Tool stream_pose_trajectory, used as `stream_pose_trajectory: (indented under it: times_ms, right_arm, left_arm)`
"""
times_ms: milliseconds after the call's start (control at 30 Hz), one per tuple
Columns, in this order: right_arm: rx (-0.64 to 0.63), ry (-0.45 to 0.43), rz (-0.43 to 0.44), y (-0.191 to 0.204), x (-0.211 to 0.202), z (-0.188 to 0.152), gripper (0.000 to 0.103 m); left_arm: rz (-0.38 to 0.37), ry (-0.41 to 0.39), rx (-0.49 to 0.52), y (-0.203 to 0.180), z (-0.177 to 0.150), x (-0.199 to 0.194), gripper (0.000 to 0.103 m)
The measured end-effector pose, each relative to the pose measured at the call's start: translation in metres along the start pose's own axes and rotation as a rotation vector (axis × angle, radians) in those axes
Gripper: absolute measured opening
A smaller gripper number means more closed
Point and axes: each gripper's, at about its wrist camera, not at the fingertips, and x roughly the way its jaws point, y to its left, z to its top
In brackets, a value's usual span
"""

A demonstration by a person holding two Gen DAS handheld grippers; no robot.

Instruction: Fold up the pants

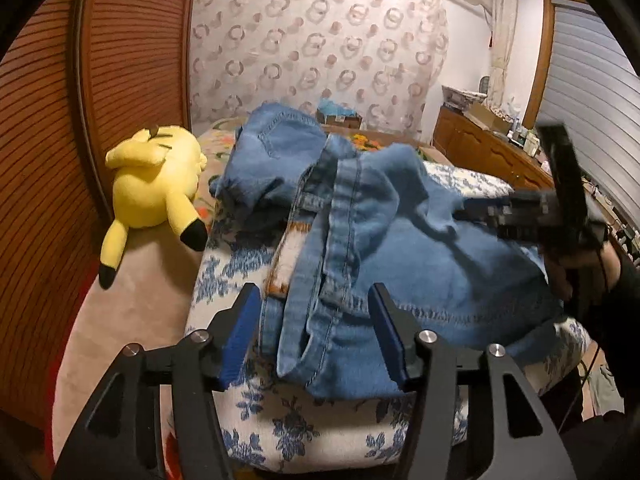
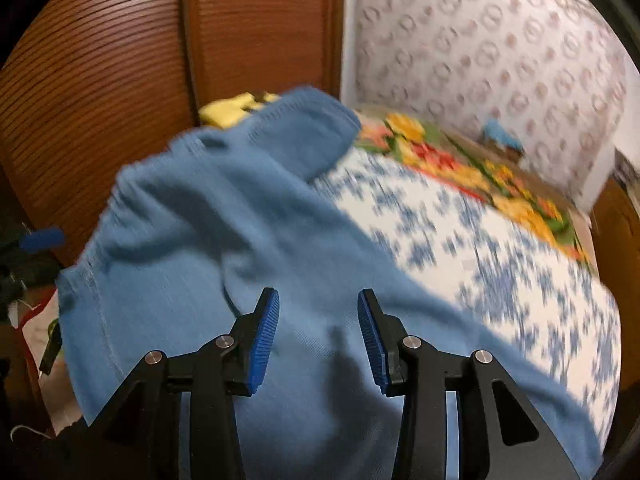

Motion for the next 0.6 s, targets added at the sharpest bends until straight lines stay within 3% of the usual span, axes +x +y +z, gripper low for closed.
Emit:
stream_pose_trajectory:
  times_ms: [300,600]
  right_arm:
    - [0.067,0.068,-0.04,0.012,0.011,-0.022,0.042]
    - [0.089,0.016,-0.037,0.018,0.005,-0.045,0.044]
  left_arm:
    - [-0.04,-0.047,0.032,-0.006,0.046,0.009,0.057]
    - [-0.05,-0.051,0.077,-0.008,0.103,0.041,0.052]
